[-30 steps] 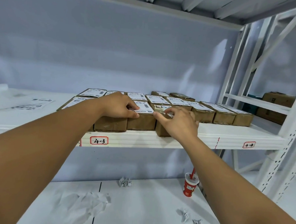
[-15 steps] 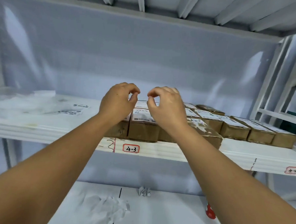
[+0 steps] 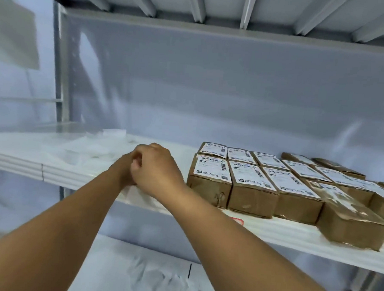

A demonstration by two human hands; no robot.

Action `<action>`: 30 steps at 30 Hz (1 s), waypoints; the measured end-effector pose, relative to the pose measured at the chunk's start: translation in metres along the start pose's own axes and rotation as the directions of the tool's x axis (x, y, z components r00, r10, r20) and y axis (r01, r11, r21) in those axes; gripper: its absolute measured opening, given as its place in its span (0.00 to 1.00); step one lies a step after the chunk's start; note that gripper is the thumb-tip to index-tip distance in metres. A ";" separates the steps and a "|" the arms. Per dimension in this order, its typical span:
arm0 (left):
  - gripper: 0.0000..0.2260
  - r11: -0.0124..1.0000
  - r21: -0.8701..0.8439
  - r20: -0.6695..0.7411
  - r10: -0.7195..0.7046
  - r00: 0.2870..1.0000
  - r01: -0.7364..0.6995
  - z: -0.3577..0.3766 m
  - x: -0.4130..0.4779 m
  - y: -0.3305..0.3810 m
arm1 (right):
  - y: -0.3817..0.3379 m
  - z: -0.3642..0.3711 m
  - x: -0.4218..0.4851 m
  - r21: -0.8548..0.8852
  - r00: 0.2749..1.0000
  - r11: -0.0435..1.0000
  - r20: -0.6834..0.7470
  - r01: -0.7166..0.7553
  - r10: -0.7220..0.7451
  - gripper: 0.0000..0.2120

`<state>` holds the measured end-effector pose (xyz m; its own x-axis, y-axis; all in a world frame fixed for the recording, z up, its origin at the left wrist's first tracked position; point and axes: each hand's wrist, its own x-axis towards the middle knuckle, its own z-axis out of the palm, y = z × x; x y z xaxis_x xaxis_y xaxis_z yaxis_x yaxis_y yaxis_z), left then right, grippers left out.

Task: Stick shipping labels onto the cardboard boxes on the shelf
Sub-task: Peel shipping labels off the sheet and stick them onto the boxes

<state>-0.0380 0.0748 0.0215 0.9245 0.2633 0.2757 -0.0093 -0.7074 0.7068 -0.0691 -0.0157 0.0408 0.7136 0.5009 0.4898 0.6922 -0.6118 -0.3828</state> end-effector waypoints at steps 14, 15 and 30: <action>0.07 0.822 0.569 -0.188 0.145 0.971 -0.013 0.005 0.046 -0.040 | 0.048 0.045 0.049 0.264 0.898 0.867 -0.010 -0.422 0.440 0.13; 0.08 0.845 0.534 -0.209 0.167 0.964 -0.030 0.005 0.046 -0.041 | 0.050 0.044 0.048 0.289 0.897 0.863 -0.029 -0.415 0.441 0.13; 0.12 0.927 -0.281 -0.092 0.231 0.969 -0.248 -0.013 0.030 -0.048 | 0.050 0.042 0.043 0.472 0.889 0.799 -0.068 -0.372 0.454 0.25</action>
<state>-0.0152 0.1251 0.0046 0.8583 0.1520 0.4902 -0.3447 -0.5369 0.7700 0.0003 0.0010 0.0102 0.9408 0.1259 0.3148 0.3388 -0.3862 -0.8580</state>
